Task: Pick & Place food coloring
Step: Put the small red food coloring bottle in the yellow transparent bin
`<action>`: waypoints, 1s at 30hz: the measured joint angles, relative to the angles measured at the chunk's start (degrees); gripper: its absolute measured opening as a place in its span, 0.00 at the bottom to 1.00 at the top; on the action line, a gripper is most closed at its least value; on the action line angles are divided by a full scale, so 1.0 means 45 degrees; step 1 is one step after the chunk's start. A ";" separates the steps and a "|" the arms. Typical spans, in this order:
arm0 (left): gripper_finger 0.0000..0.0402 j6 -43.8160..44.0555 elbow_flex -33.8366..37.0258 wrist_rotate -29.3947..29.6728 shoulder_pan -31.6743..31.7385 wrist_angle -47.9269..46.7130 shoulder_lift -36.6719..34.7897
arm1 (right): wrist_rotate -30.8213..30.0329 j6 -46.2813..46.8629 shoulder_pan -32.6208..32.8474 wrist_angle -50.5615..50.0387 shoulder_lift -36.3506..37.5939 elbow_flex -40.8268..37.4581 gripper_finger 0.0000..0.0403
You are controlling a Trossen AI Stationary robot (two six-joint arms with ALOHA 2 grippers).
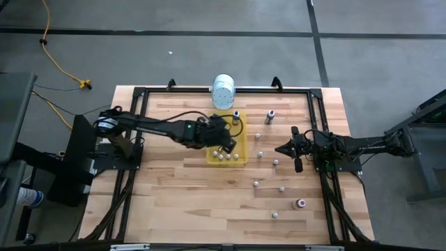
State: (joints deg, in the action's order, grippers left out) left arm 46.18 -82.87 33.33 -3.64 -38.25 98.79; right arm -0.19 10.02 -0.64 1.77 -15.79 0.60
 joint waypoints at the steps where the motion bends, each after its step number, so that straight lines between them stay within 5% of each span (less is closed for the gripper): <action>1: 0.06 -0.0146 0.0015 -0.0152 0.0145 0.0098 0.0195 | 0.0003 -0.0001 0.0000 -0.0016 0.0001 0.0000 0.00; 13: 0.06 -0.2499 0.0014 -0.3011 0.1342 0.3345 0.2757 | 0.0000 0.0000 0.0000 -0.0037 0.0005 0.0000 0.00; 30: 0.06 -0.5761 0.0006 -0.4762 0.1872 0.3965 0.3887 | -0.0010 0.0000 0.0000 -0.0041 0.0010 0.0000 0.00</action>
State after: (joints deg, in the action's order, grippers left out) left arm 20.26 -82.84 11.90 4.78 -20.41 116.28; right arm -0.23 10.02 -0.64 1.58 -15.75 0.60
